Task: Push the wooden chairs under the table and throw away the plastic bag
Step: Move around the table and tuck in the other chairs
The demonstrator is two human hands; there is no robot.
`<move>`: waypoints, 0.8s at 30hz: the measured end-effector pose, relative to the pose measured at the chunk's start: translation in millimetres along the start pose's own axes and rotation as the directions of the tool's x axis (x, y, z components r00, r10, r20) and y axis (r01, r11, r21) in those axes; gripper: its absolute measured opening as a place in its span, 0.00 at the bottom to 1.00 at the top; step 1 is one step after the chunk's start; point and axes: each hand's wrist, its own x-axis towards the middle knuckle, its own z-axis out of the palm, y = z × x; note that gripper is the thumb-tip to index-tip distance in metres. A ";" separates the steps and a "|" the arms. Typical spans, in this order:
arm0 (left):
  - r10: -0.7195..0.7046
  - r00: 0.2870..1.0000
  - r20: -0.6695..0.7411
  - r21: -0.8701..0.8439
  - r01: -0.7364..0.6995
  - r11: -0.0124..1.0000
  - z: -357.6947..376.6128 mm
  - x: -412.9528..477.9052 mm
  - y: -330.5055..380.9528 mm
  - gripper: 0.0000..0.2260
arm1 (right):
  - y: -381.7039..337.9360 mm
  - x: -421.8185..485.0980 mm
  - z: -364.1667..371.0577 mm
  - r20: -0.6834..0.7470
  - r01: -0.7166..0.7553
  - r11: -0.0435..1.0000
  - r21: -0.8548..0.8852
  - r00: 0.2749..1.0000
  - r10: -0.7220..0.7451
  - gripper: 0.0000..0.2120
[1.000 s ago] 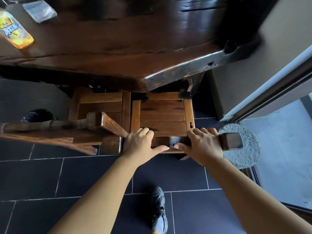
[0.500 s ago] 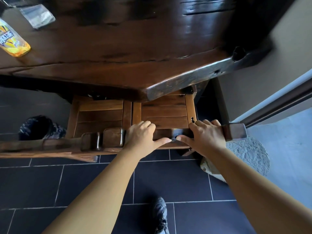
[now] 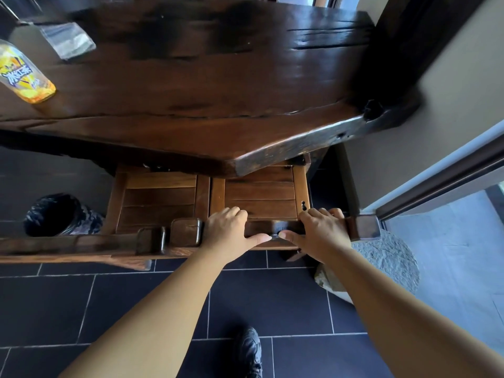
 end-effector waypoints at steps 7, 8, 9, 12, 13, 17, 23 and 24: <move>-0.047 0.975 0.217 -0.088 0.067 0.994 -22.2 -14.8 8.5 0.31 | -11.0 -6.5 -25.0 0.216 -0.088 0.978 0.191 0.975 0.046 0.30; -0.035 0.968 0.247 -0.114 0.065 0.991 -26.6 -17.3 7.8 0.30 | -15.1 -9.5 -27.4 0.206 -0.095 0.978 0.186 0.977 0.055 0.29; -0.019 0.963 0.270 -0.139 0.059 0.989 -31.7 -19.5 6.6 0.28 | -19.6 -13.1 -30.4 0.195 -0.094 0.978 0.185 0.979 0.058 0.28; 0.003 0.961 0.276 -0.188 0.051 0.981 -51.4 -27.7 2.7 0.26 | -32.3 -27.6 -46.4 0.189 -0.077 0.968 0.239 0.981 0.031 0.26; -0.003 0.962 0.273 -0.205 0.061 0.977 -59.8 -31.6 2.5 0.27 | -35.9 -33.0 -53.0 0.195 -0.072 0.965 0.254 0.981 0.021 0.25; -0.043 0.969 0.243 -0.292 0.115 0.949 -98.8 -48.4 1.7 0.26 | -46.3 -48.1 -85.4 0.218 -0.057 0.961 0.269 0.976 -0.004 0.23; -0.117 0.979 0.169 -0.285 0.163 0.945 -144.4 -82.4 -18.8 0.26 | -66.9 -56.0 -128.6 0.201 0.032 0.958 0.286 0.975 -0.092 0.27; -0.140 0.977 0.160 -0.277 0.181 0.944 -150.1 -89.1 -24.9 0.26 | -72.1 -54.6 -135.2 0.191 0.052 0.958 0.282 0.975 -0.109 0.27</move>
